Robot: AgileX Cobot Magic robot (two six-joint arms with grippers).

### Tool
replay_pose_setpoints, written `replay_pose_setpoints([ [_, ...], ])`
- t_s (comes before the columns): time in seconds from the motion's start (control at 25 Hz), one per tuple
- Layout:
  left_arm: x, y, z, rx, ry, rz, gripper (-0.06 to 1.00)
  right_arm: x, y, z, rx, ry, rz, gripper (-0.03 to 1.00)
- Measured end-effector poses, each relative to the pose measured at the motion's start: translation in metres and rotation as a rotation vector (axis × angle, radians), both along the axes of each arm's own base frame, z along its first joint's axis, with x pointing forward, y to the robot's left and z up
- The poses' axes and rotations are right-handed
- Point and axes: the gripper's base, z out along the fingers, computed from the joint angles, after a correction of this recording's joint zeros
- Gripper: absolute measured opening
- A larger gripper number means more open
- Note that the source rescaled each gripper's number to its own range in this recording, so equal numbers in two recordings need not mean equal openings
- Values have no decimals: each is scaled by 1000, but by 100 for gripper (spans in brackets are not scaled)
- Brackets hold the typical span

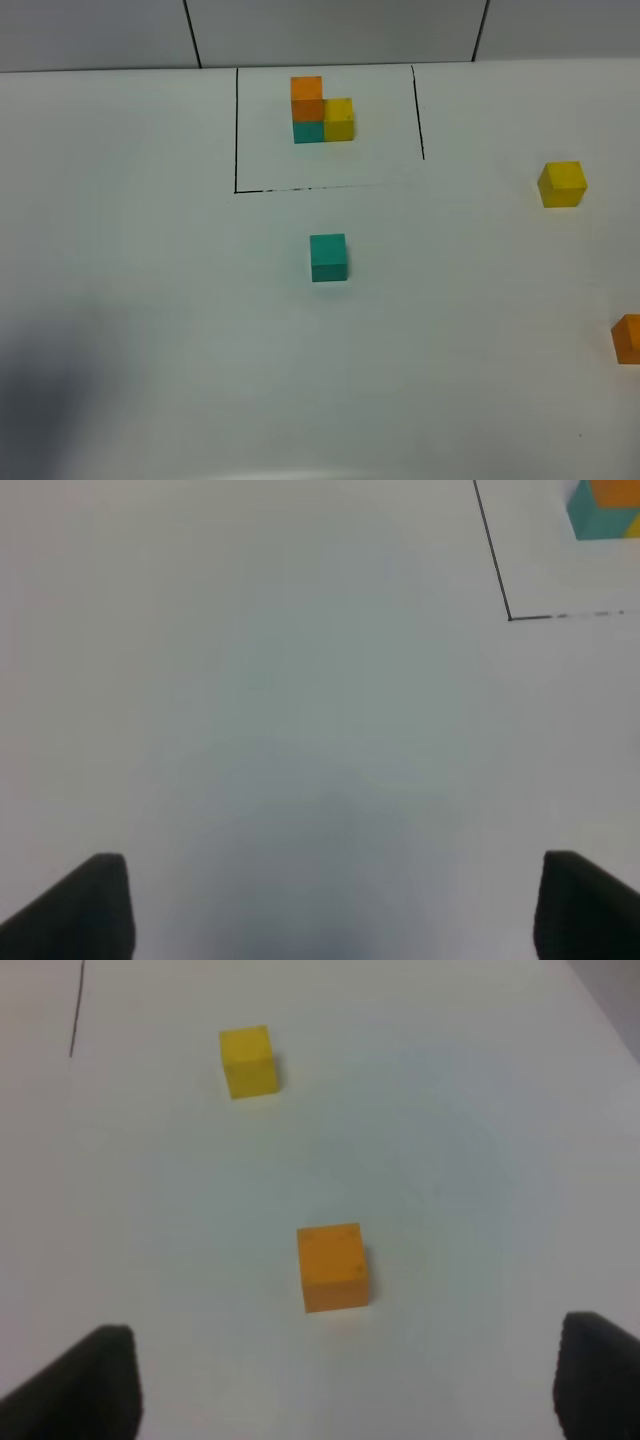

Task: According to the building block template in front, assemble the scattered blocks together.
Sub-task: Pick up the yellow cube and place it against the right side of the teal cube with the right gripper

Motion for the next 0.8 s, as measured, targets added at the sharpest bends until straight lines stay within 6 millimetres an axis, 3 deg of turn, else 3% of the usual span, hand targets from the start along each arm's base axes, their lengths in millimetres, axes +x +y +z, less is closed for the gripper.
replay_pose_setpoints([
  [0.36, -58, 2, -28, -31, -8, -7, 84, 0, 0, 0, 1, 0, 0, 69],
  [0.8, -91, -2, -66, -91, 34, -39, 83, 0, 1, 0, 8, -1, 4, 69],
])
